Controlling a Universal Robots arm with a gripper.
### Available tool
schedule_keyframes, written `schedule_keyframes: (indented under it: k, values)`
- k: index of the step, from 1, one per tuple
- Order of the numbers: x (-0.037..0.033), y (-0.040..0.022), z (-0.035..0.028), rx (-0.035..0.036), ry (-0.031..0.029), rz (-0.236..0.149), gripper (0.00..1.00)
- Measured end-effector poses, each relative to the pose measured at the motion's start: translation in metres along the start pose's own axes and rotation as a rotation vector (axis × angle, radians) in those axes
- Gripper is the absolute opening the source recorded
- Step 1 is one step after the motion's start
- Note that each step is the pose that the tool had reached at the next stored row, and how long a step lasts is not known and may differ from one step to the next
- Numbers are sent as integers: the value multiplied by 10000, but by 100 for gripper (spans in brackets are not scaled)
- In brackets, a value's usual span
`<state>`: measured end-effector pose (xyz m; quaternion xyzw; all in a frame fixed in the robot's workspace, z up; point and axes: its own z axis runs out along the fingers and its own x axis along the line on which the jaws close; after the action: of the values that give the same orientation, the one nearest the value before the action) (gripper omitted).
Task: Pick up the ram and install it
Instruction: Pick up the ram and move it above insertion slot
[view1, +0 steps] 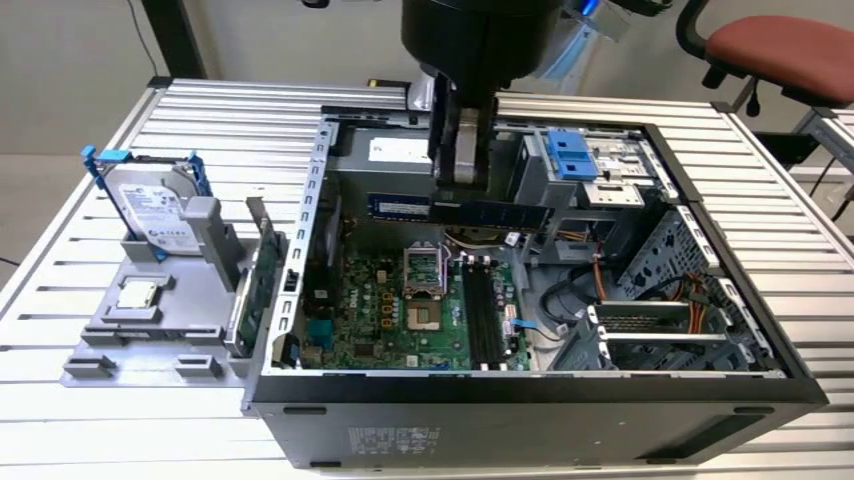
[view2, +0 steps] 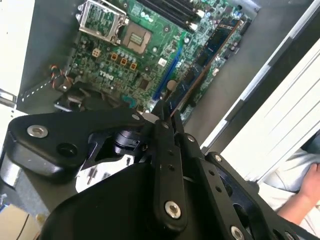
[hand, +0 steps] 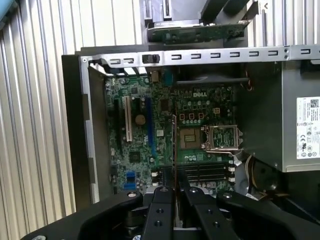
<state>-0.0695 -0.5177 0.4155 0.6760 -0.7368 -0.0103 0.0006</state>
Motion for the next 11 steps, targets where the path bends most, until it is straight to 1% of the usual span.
schedule_keyframes:
  k: [8, 11]
  values:
    - [-23, -261, -4, 0, 1, 1, 0]
    - [-31, -347, -5, 0, 0, 4, 0]
